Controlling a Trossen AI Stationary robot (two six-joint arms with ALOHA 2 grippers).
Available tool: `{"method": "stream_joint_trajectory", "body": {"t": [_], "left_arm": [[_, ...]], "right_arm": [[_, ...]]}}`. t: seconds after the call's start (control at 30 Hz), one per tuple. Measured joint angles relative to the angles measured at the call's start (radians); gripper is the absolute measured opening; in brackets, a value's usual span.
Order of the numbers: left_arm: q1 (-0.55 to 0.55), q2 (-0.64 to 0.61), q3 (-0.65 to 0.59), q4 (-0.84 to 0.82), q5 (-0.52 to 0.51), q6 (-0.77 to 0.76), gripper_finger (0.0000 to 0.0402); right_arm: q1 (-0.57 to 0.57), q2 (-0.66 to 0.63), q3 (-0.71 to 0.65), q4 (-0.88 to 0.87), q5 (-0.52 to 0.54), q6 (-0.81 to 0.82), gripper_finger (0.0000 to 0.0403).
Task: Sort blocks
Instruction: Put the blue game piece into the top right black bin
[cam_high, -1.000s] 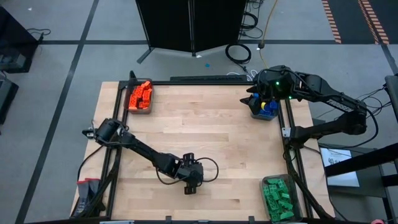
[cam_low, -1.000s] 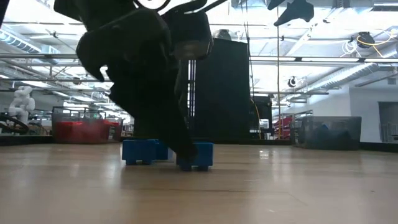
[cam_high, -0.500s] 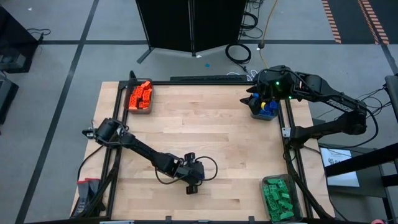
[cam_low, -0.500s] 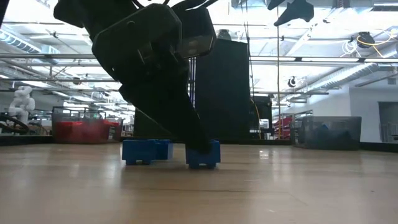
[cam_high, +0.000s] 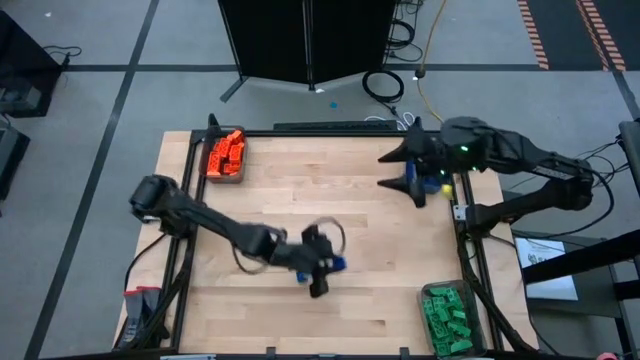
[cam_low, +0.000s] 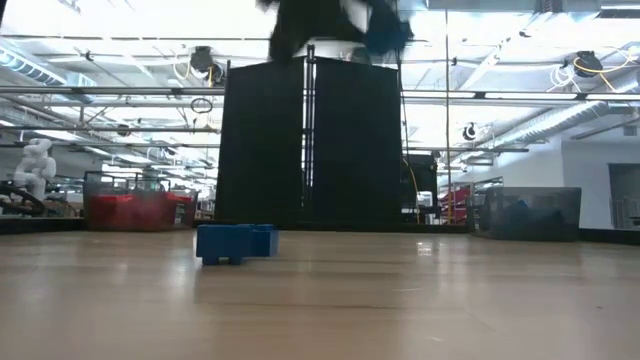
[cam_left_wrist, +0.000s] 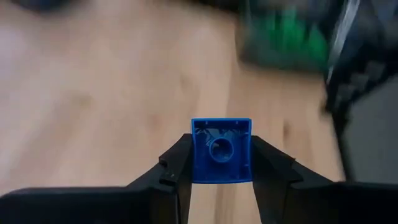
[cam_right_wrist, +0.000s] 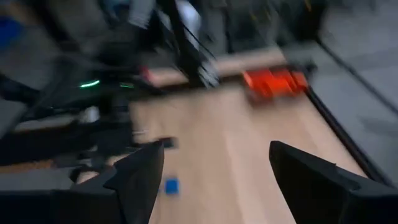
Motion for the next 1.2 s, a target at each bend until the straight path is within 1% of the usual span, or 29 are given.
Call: {"method": "stream_joint_trajectory", "body": {"t": [0.07, 0.13, 0.27, 0.33, 0.4, 0.47, 0.57, 0.63, 0.7, 0.77, 0.87, 1.1, 1.2], "left_arm": [[0.024, -0.066, 0.024, 0.017, -0.028, -0.006, 0.0117], [0.043, -0.140, 0.044, 0.044, -0.061, -0.007, 0.0117], [0.066, -0.260, 0.069, 0.189, -0.100, -0.006, 0.0123], [0.075, -0.305, 0.072, 0.286, -0.107, -0.005, 0.0123], [0.083, -0.344, 0.073, 0.350, -0.107, -0.005, 0.0120], [0.087, -0.364, 0.072, 0.417, -0.108, -0.007, 0.0120], [0.095, -0.377, 0.072, 0.478, -0.106, -0.025, 0.0119], [0.101, -0.377, 0.072, 0.498, -0.105, -0.061, 0.0119], [0.103, -0.375, 0.072, 0.506, -0.096, -0.078, 0.0119], [0.106, -0.371, 0.072, 0.507, -0.095, -0.078, 0.0119], [0.107, -0.366, 0.071, 0.505, -0.094, -0.077, 0.0119], [0.108, -0.362, 0.071, 0.506, -0.096, -0.050, 0.0118], [0.115, -0.362, 0.071, 0.508, -0.105, -0.050, 0.0118]], "right_arm": [[0.058, -0.016, 0.000, 0.075, 0.000, -0.030, 0.0286], [0.108, -0.028, 0.000, 0.124, 0.033, -0.074, 0.0286], [0.213, -0.035, 0.000, 0.166, 0.187, -0.168, 0.0286], [0.262, -0.029, 0.000, 0.183, 0.268, -0.217, 0.0286], [0.310, -0.016, 0.000, 0.223, 0.354, -0.288, 0.0286], [0.360, 0.001, 0.000, 0.268, 0.435, -0.391, 0.0286], [0.420, 0.042, 0.000, 0.371, 0.534, -0.570, 0.0286], [0.450, 0.075, 0.000, 0.434, 0.588, -0.697, 0.0286], [0.470, 0.113, 0.000, 0.507, 0.650, -0.792, 0.0286], [0.482, 0.142, 0.000, 0.557, 0.682, -0.852, 0.0286], [0.487, 0.174, 0.000, 0.610, 0.687, -0.898, 0.0286], [0.487, 0.197, 0.000, 0.731, 0.684, -0.903, 0.0287], [0.481, 0.196, 0.000, 0.755, 0.682, -0.882, 0.0293]]}}
